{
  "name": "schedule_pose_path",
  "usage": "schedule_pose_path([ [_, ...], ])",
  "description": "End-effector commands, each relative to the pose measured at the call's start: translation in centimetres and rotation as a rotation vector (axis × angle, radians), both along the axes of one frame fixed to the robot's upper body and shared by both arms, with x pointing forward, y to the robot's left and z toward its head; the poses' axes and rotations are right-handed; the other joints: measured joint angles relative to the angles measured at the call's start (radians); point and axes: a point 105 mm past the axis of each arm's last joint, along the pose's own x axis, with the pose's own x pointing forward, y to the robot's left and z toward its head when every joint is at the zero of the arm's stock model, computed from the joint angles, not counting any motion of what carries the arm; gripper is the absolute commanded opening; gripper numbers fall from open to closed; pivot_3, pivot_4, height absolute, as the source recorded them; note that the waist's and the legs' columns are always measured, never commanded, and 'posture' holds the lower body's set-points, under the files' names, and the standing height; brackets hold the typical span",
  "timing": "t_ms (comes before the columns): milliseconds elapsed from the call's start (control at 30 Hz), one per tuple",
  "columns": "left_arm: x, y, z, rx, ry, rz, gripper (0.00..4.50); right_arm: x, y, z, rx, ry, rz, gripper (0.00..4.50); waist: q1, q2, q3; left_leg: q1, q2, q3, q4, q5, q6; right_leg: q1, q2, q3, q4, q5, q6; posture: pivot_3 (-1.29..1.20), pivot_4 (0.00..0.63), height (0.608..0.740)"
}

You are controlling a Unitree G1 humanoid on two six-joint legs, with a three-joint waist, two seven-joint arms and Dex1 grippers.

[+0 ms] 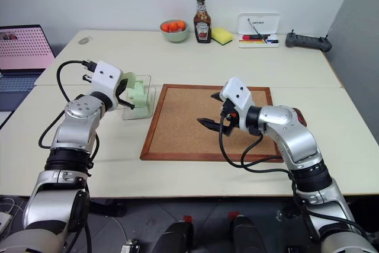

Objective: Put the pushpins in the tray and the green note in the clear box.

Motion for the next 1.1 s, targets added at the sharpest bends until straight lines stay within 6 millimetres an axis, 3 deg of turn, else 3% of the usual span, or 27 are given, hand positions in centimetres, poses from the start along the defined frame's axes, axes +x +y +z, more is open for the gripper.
schedule_pose_path([
  [33,0.3,0.1,2.0,0.035,-0.066,0.009,0.92,-0.2,0.4,1.4,0.016,-0.045,0.015,4.5,0.0,0.0,0.0,0.0,0.0,0.0,0.0,0.0,0.0,0.0,0.0,0.0,0.0,0.0,0.0,0.0,0.15,0.74],
  [300,0.3,-0.4,2.7,0.033,-0.09,0.009,2.43,-0.2,0.3,1.5,0.018,-0.048,0.01,4.5,-0.001,0.0,0.0,0.0,0.0,0.0,0.0,0.0,0.0,0.0,0.0,0.0,0.0,0.0,0.0,0.0,0.15,0.74],
  [400,0.2,-1.7,4.0,-0.08,-0.116,-0.044,2.99,-0.1,0.0,1.6,0.024,-0.052,-0.003,4.5,-0.001,0.0,0.0,0.0,0.0,0.0,0.0,0.0,0.0,0.0,0.0,0.0,0.0,0.0,0.0,0.0,0.15,0.74],
  [567,-2.1,-6.7,6.2,-0.278,-0.152,-0.318,2.99,-0.3,-2.0,1.1,0.051,-0.018,-0.066,4.5,0.002,0.0,0.0,-0.003,0.0,-0.001,0.001,0.0,0.0,-0.001,-0.001,0.0,0.0,0.0,0.0,0.0,0.15,0.74],
  [667,-4.7,-9.4,5.3,-0.278,-0.107,-0.487,2.99,0.0,-4.2,0.4,0.089,-0.028,-0.182,4.5,0.0,0.0,0.0,-0.003,0.0,0.0,0.001,0.0,0.0,-0.001,-0.001,0.001,-0.001,0.002,-0.004,0.0,0.15,0.74],
  [733,-6.7,-10.7,3.7,-0.248,-0.051,-0.571,2.99,-0.1,-5.4,-0.1,0.129,-0.059,-0.235,4.5,-0.004,0.0,0.0,-0.002,0.0,0.002,0.0,0.0,0.0,-0.001,-0.001,0.002,0.0,0.002,-0.004,0.0,0.15,0.74],
  [867,-9.0,-11.3,1.2,-0.311,0.06,-0.61,2.99,-0.8,-6.3,-1.7,0.159,-0.055,-0.264,4.5,-0.009,0.0,0.0,-0.001,0.002,0.003,0.0,0.0,0.0,-0.002,0.001,0.003,0.001,0.0,-0.001,0.0,0.15,0.74],
  [1100,-11.2,-11.0,-1.5,-0.379,0.132,-0.61,2.99,-0.6,-7.0,-3.4,0.229,-0.029,-0.317,4.5,-0.008,0.0,0.0,0.008,0.003,0.003,0.001,0.0,0.0,0.006,0.002,0.002,0.001,-0.001,-0.006,0.0,0.15,0.74],
])
